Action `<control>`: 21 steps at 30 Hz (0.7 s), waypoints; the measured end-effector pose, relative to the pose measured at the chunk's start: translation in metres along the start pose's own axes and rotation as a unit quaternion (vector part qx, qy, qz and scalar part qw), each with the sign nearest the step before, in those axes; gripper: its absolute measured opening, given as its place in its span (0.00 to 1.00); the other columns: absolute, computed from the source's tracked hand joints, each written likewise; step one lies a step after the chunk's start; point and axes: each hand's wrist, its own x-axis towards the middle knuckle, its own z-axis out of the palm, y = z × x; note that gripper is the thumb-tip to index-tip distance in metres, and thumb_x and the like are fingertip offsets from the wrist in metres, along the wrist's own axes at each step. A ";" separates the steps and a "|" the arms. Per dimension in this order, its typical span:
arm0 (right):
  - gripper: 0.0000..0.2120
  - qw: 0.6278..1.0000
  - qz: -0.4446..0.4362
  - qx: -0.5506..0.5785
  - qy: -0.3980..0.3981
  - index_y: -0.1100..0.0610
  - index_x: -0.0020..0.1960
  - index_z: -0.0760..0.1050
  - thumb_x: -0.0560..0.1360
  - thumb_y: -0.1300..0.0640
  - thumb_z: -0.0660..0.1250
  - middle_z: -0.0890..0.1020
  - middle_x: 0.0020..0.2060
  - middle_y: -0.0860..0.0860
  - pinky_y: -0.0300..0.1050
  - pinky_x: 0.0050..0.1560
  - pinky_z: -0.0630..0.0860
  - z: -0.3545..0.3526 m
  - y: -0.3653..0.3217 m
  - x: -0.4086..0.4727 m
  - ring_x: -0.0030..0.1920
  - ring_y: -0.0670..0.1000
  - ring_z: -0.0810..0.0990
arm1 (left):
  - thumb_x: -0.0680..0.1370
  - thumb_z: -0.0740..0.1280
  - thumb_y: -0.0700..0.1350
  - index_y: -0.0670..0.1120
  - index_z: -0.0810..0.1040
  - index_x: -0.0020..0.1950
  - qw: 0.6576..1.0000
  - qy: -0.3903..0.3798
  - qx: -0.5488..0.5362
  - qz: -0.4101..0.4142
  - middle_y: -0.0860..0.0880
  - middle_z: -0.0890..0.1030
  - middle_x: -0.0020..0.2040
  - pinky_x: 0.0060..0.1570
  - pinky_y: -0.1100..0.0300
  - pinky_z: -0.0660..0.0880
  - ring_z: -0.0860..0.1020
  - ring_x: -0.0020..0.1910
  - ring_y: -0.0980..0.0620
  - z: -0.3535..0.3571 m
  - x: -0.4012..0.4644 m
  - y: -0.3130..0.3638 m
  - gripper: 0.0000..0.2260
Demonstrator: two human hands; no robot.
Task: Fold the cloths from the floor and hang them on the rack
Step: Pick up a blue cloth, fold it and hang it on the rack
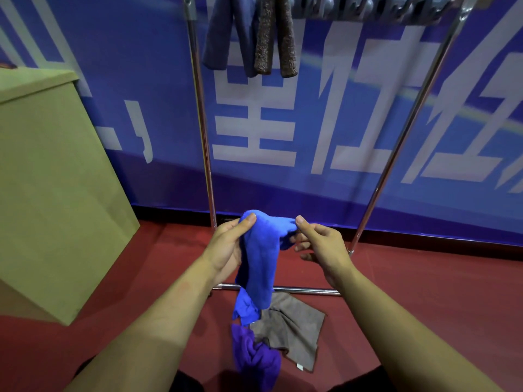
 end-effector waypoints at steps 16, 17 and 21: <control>0.13 0.952 -0.254 -0.142 -0.097 0.54 0.53 0.81 0.71 0.56 0.79 0.86 0.49 0.47 0.48 0.60 0.79 0.023 0.008 -0.016 0.53 0.48 0.85 | 0.77 0.68 0.48 0.39 0.82 0.51 0.999 0.030 0.009 0.026 0.31 0.83 0.53 0.49 0.52 0.81 0.82 0.49 0.41 0.001 0.003 -0.005 0.13; 0.11 0.952 -0.255 -0.143 -0.093 0.55 0.51 0.82 0.71 0.56 0.79 0.86 0.47 0.47 0.49 0.59 0.80 0.024 0.009 -0.016 0.51 0.49 0.85 | 0.76 0.69 0.49 0.38 0.82 0.52 0.999 0.038 0.017 0.025 0.30 0.82 0.55 0.50 0.52 0.81 0.81 0.51 0.40 0.001 0.003 -0.006 0.14; 0.06 0.947 -0.255 -0.180 -0.074 0.54 0.46 0.82 0.74 0.53 0.76 0.86 0.41 0.45 0.45 0.49 0.80 0.024 0.010 -0.016 0.43 0.45 0.85 | 0.74 0.71 0.52 0.39 0.83 0.48 0.998 0.043 0.037 0.014 0.33 0.84 0.48 0.47 0.54 0.81 0.83 0.45 0.43 0.001 0.004 -0.008 0.15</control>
